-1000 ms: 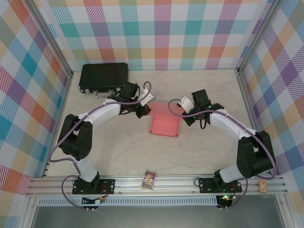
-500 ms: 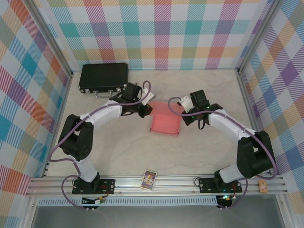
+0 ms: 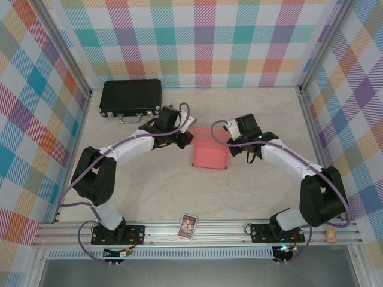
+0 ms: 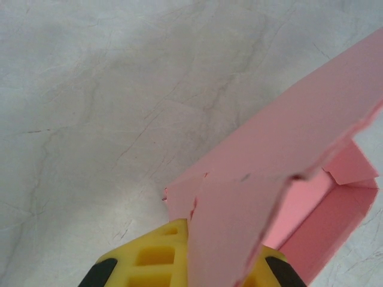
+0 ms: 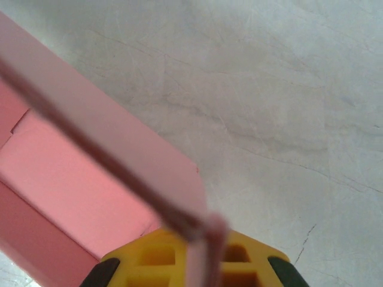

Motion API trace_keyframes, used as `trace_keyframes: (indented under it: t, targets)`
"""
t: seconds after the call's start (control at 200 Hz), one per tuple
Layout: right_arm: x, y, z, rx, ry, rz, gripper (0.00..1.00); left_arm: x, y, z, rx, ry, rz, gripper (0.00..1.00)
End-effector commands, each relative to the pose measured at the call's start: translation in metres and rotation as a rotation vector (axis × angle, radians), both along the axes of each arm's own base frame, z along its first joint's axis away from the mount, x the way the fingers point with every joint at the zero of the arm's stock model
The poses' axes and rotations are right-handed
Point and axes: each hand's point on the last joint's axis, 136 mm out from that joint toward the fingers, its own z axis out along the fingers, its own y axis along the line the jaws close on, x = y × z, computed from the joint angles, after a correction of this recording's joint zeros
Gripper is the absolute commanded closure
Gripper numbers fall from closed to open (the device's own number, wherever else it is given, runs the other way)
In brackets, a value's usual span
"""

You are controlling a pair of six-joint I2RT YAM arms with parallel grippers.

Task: Fold the paper box

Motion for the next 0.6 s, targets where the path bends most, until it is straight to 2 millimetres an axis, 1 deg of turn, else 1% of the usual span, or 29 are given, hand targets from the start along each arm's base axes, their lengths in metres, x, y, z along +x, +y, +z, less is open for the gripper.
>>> trace_keyframes:
  t: [0.0,0.095,0.12,0.275,0.38,0.595]
  targets:
    - [0.001,0.011,0.016,0.061,-0.042,-0.006,0.95,-0.004,-0.014,0.026,-0.07,-0.046,-0.003,0.95]
    - [0.001,0.013,0.015,0.07,-0.039,-0.021,0.95,-0.002,-0.015,0.026,-0.075,-0.044,0.04,0.95]
    - [0.001,0.013,0.014,0.09,-0.024,-0.056,0.95,-0.001,-0.014,0.025,-0.073,-0.043,0.055,0.95]
    - [0.001,0.013,0.007,0.104,-0.018,-0.117,0.95,0.002,-0.013,0.021,-0.081,-0.028,0.128,0.95]
    - [0.001,0.013,0.005,0.119,-0.02,-0.16,0.95,0.001,-0.014,0.017,-0.091,-0.01,0.159,0.95]
    - [0.003,0.011,0.004,0.148,-0.024,-0.255,0.96,-0.001,-0.015,0.015,-0.12,-0.001,0.207,0.95]
